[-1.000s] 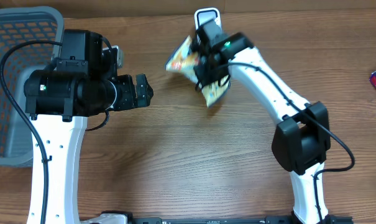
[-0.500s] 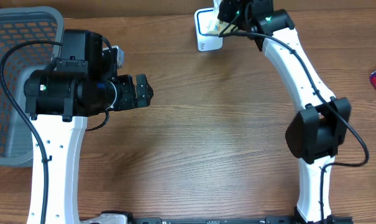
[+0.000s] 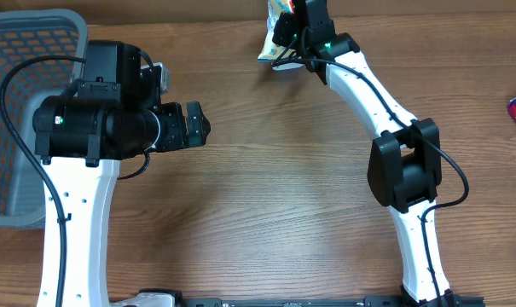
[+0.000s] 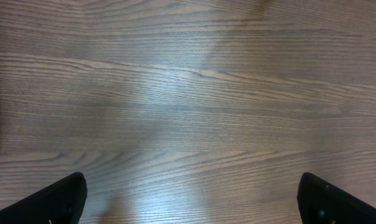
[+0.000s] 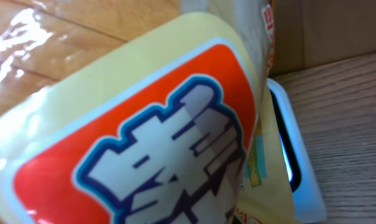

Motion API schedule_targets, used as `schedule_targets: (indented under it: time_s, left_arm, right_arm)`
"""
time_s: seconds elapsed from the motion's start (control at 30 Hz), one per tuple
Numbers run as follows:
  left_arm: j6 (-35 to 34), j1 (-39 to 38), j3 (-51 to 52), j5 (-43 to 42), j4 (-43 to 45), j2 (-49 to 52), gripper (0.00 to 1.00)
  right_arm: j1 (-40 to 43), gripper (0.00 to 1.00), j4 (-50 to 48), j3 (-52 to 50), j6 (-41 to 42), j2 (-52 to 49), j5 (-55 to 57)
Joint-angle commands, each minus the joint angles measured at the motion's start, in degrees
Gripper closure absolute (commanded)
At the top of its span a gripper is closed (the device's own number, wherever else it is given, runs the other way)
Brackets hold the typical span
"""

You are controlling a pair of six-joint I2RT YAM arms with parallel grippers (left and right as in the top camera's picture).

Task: Scan the item barcode
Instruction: 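Hold the snack bag against the white scanner face, then carry the snack bag to the right edge and release it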

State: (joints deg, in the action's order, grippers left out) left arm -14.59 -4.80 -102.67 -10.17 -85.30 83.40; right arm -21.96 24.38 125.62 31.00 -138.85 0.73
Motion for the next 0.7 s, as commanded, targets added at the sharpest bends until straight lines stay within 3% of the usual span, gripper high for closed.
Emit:
schedule_targets:
  time_s: [0.0,0.13,0.33,0.53,0.67]
  left_arm:
    - [0.4,-0.1,-0.1,0.5,0.1,-0.1,0.0]
    - [0.4,-0.1,-0.1,0.5,0.1,-0.1,0.0]
    - [0.4,-0.1,-0.1,0.5,0.1,-0.1,0.0]
    - [0.4,-0.1,-0.1,0.5,0.1,-0.1,0.0]
    - [0.4,-0.1,-0.1,0.5,0.1,-0.1,0.0]
  right_arm:
    - [0.4,0.96,-0.5,1.2,-1.4,1.3,4.3]
    - [0.4,0.96,-0.5,1.3,-1.5,1.5,4.8]
    - [3.8,0.96,7.2,3.4,-1.0,6.1,7.5]
    - [13.0,0.96,22.4,4.1,8.0,15.4,18.9]
    - [22.1,0.96,31.3,4.1,11.2,18.8,20.7]
